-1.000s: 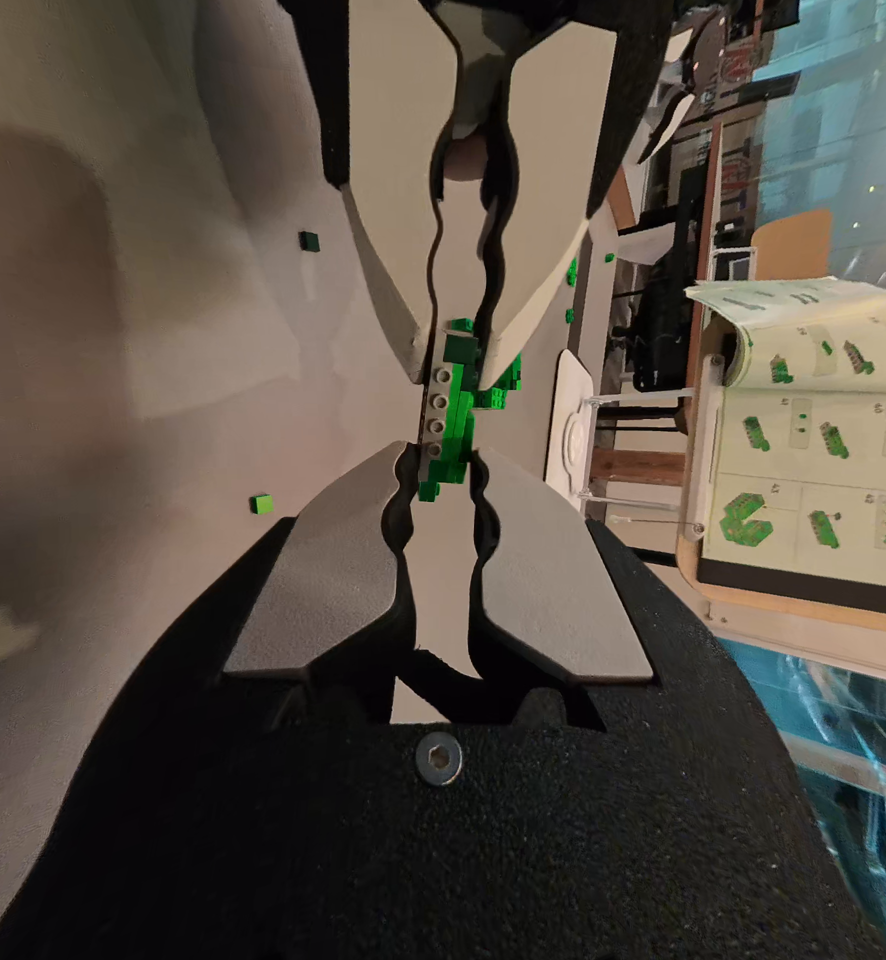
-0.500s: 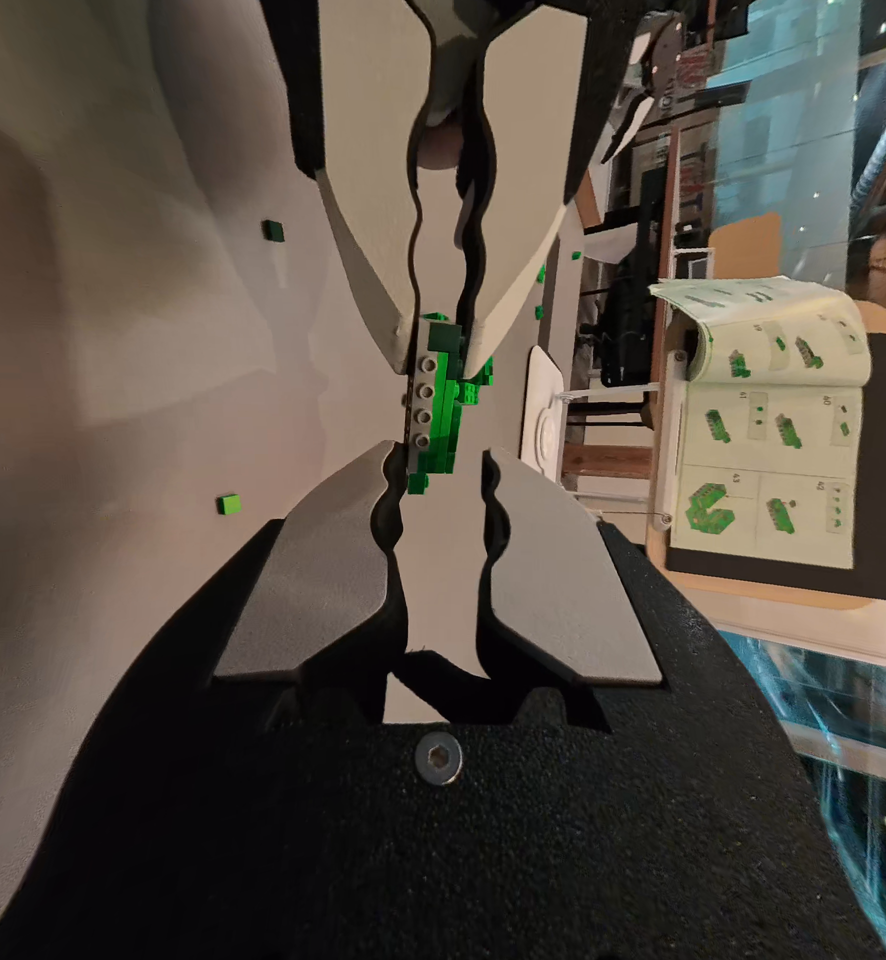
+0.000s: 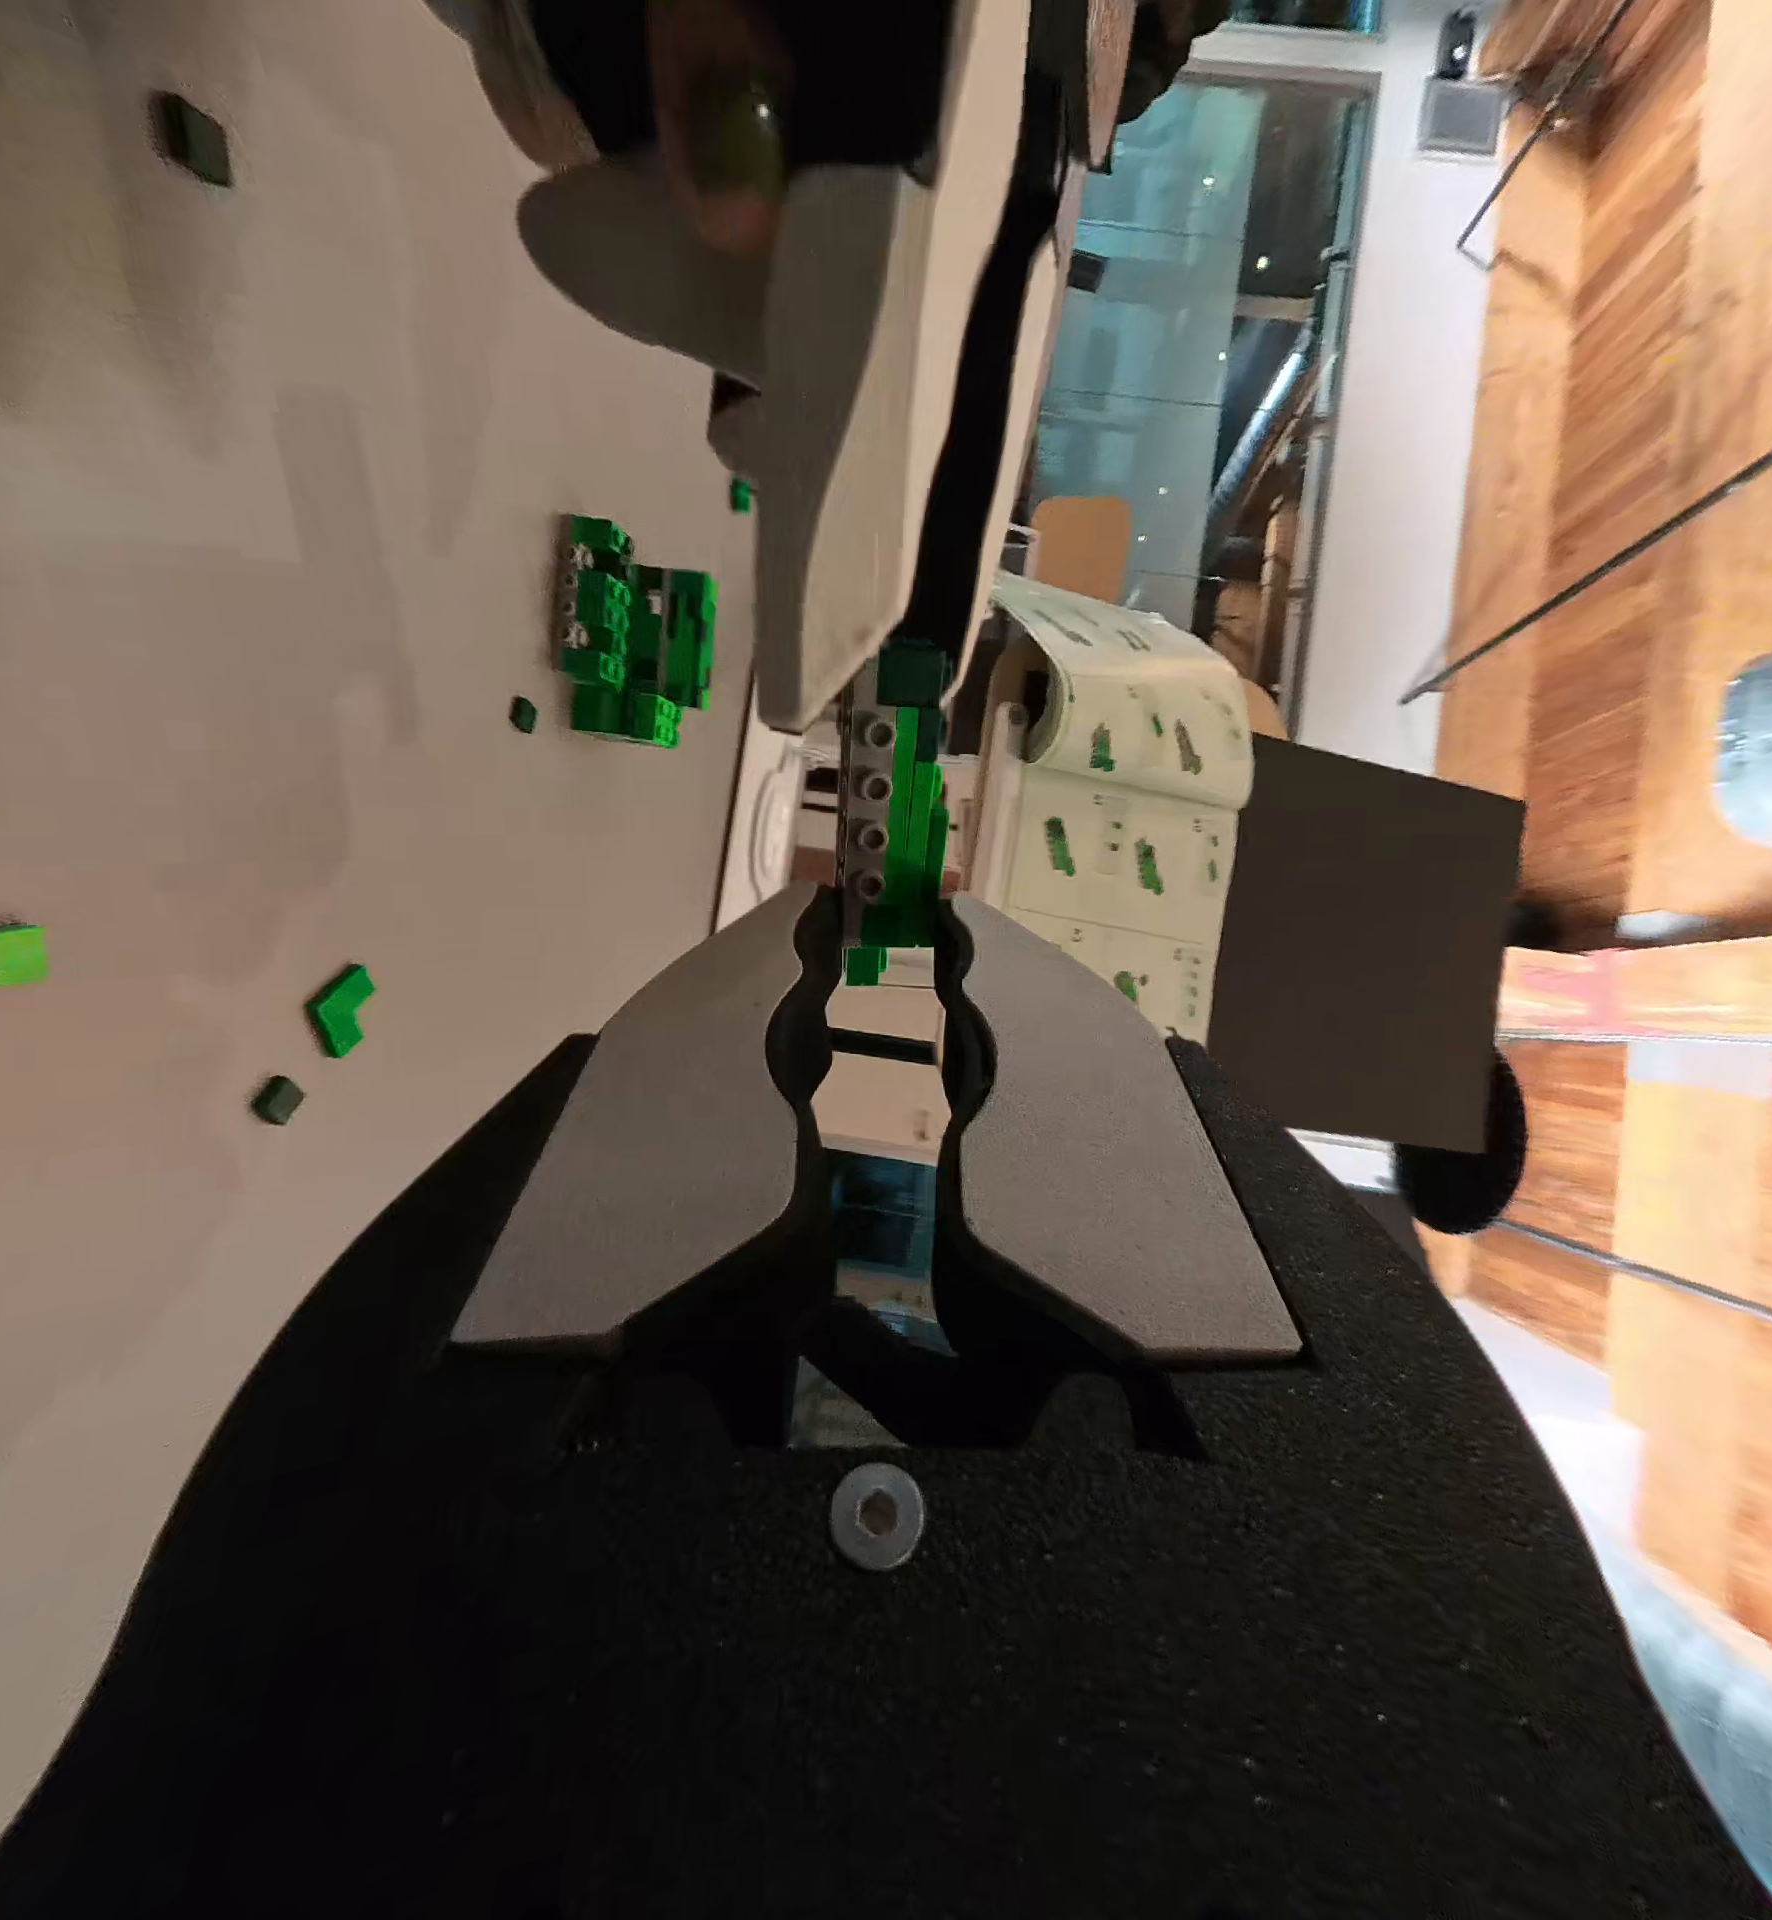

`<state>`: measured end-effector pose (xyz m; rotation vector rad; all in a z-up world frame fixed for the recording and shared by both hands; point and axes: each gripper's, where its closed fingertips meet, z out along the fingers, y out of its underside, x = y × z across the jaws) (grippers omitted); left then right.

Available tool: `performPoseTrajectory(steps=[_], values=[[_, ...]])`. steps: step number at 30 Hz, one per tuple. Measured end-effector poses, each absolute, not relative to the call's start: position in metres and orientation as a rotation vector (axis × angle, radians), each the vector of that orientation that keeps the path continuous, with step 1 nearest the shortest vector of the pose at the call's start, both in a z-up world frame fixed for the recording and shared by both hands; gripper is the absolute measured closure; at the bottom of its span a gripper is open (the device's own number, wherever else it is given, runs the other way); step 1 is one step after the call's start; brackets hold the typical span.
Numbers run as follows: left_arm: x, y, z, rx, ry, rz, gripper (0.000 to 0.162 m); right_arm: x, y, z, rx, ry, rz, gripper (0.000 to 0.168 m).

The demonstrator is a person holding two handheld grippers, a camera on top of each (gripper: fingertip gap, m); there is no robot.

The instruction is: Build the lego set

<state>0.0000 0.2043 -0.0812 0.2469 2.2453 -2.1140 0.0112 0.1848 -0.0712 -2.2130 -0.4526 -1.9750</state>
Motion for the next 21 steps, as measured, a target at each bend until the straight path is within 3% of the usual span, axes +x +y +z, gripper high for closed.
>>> performPoseTrajectory(steps=[5,8,10,12,21], values=[[0.000,0.206,-0.080,0.239,2.256,-2.135,0.142,0.015,0.187,-0.066,-2.177,-0.494,-2.087,0.152],[0.003,0.208,-0.078,0.256,2.190,-2.099,0.143,0.016,0.190,-0.063,-2.125,-0.399,-2.040,0.151],[0.007,0.211,-0.078,0.287,2.139,-2.066,0.144,0.016,0.188,-0.061,-2.123,-0.252,-1.930,0.140],[0.009,0.212,-0.079,0.320,2.114,-2.034,0.144,0.018,0.179,-0.062,-2.144,-0.055,-1.764,0.131],[0.027,0.213,-0.110,0.387,2.173,-1.861,0.144,-0.025,0.172,-0.140,-2.285,0.342,-0.550,0.144]])
